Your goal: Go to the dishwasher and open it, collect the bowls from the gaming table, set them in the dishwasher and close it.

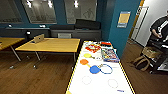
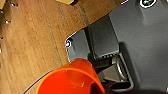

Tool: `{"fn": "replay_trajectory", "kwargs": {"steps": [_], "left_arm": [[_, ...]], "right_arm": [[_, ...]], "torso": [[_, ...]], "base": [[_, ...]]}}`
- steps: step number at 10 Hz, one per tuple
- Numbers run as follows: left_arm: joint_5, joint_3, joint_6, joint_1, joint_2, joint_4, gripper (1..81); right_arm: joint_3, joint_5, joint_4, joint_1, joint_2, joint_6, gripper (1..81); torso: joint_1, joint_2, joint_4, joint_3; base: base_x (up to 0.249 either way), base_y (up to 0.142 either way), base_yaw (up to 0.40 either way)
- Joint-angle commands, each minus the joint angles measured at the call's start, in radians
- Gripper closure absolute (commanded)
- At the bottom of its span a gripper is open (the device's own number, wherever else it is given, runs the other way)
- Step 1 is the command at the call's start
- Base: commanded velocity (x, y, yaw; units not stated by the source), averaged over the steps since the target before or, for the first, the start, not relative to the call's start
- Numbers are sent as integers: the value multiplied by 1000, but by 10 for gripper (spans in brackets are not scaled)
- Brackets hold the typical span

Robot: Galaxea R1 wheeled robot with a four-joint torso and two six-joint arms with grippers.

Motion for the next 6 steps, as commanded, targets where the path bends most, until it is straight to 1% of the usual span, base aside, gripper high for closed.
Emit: {"fn": "replay_trajectory", "kwargs": {"steps": [1, 2, 3, 4, 5, 6], "left_arm": [[-141, -110, 9, 60, 32, 150, 811], [-144, -139, 9, 89, 44, 161, 811], [-176, -176, 9, 119, 60, 184, 811], [-211, -217, 9, 151, 81, 198, 811], [-222, -256, 10, 175, 107, 200, 811], [-222, -285, 10, 197, 129, 213, 811]], "right_arm": [[-12, -27, -17, 33, -7, -3, 811], [-27, -27, -17, 27, -2, -3, 811], [-41, -27, -18, 22, 4, -4, 811], [-58, -27, -20, 17, 14, -4, 811], [-78, -27, -26, 14, 30, -6, 811], [-96, -27, -35, 10, 45, -4, 811]], "torso": [[0, 0, 0, 0], [0, 0, 0, 0], [0, 0, 0, 1], [0, 0, 0, 1], [0, 0, 0, 1], [-1, 0, 0, 1]], "base": [[0, 0, 0], [0, 0, 0], [0, 0, 0], [0, 0, 0], [0, 0, 0], [0, 0, 0]]}}
